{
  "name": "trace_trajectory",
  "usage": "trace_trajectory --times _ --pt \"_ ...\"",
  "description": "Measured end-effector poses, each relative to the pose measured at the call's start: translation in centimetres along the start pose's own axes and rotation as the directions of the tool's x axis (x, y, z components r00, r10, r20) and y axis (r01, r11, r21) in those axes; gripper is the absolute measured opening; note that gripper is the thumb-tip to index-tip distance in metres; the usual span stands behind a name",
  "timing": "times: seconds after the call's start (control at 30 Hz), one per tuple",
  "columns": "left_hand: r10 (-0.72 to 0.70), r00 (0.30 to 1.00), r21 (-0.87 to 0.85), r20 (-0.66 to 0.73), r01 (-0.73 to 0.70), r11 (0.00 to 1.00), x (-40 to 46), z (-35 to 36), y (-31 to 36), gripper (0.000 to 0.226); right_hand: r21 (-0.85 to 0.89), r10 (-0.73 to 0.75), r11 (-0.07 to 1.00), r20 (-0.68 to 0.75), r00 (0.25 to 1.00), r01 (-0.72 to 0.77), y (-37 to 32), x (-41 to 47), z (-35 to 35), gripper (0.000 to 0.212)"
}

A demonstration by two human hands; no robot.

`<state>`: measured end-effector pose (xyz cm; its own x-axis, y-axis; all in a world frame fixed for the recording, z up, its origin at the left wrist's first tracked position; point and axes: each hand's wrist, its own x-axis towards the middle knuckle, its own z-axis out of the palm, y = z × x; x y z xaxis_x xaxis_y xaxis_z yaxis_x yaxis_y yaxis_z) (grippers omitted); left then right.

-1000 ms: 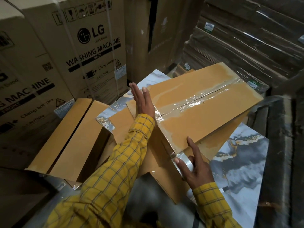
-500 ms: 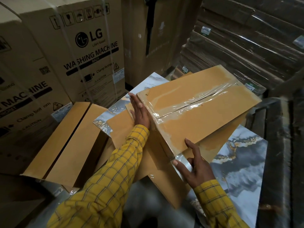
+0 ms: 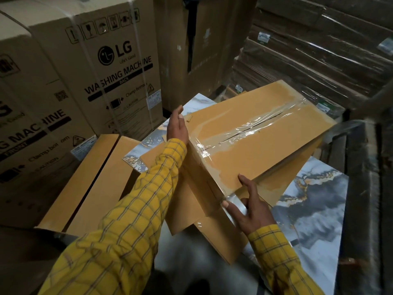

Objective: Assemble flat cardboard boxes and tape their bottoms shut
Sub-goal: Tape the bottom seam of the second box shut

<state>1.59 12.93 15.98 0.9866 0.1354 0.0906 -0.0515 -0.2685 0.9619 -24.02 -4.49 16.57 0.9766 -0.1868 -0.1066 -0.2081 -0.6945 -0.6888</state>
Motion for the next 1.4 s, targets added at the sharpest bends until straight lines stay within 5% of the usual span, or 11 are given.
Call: trace_trajectory --times 0.1,0.2,0.27,0.37,0.5,0.63,0.9,1.03,1.2,1.3,1.4 --pt "0.102 0.994 0.191 0.034 -0.107 0.976 0.0 0.0 -0.9 0.046 0.015 0.011 1.0 -0.016 1.0 -0.011 0.1 0.0 0.2 0.086" --pt "0.403 0.891 0.547 0.21 -0.449 0.707 -0.8 -0.2 -1.6 0.06 0.026 0.02 0.999 -0.006 1.0 -0.02 0.3 0.1 0.1 0.084" --pt "0.52 0.766 0.514 0.377 -0.64 0.571 -2.1 -0.5 -2.0 0.059 0.025 0.025 0.999 0.004 1.0 -0.025 0.5 0.2 0.1 0.083" --pt "0.389 0.766 0.531 0.512 -0.638 0.558 -2.0 -0.7 -1.8 0.058 0.032 0.034 0.999 0.023 0.999 -0.035 0.4 0.4 0.2 0.083" --pt "0.147 0.808 0.716 0.57 -0.577 0.394 -1.6 -0.8 -0.1 0.062 0.036 0.002 0.999 0.002 1.0 -0.002 0.3 0.5 0.1 0.082" --pt "0.17 0.685 0.611 0.708 -0.716 0.338 -4.6 -1.1 1.1 0.09 0.049 0.004 0.999 0.012 1.0 -0.005 0.8 0.0 0.1 0.083" --pt "0.049 0.691 0.634 0.721 -0.687 0.354 -5.3 -0.6 3.5 0.092 0.025 -0.014 1.0 0.004 1.0 0.013 0.5 0.1 -0.3 0.081" --pt "0.233 0.422 0.352 0.876 -0.89 0.29 -8.0 -0.1 2.4 0.092 0.028 -0.009 1.0 -0.002 1.0 0.01 0.7 -0.2 -0.2 0.082" --pt "0.226 0.438 0.362 0.87 -0.879 0.31 -7.9 0.2 1.8 0.102 0.057 -0.007 0.998 0.013 1.0 0.006 0.6 0.1 -0.3 0.082" --pt "0.325 0.311 0.227 0.893 -0.935 0.272 -8.7 -0.2 1.8 0.093 0.101 -0.027 0.995 0.018 0.999 0.025 0.8 -0.1 -0.4 0.082" --pt "0.405 0.131 0.11 0.905 -0.991 0.074 -10.0 -0.4 0.8 0.093 0.194 -0.033 0.98 0.003 0.999 0.032 1.6 -0.8 -0.2 0.084"
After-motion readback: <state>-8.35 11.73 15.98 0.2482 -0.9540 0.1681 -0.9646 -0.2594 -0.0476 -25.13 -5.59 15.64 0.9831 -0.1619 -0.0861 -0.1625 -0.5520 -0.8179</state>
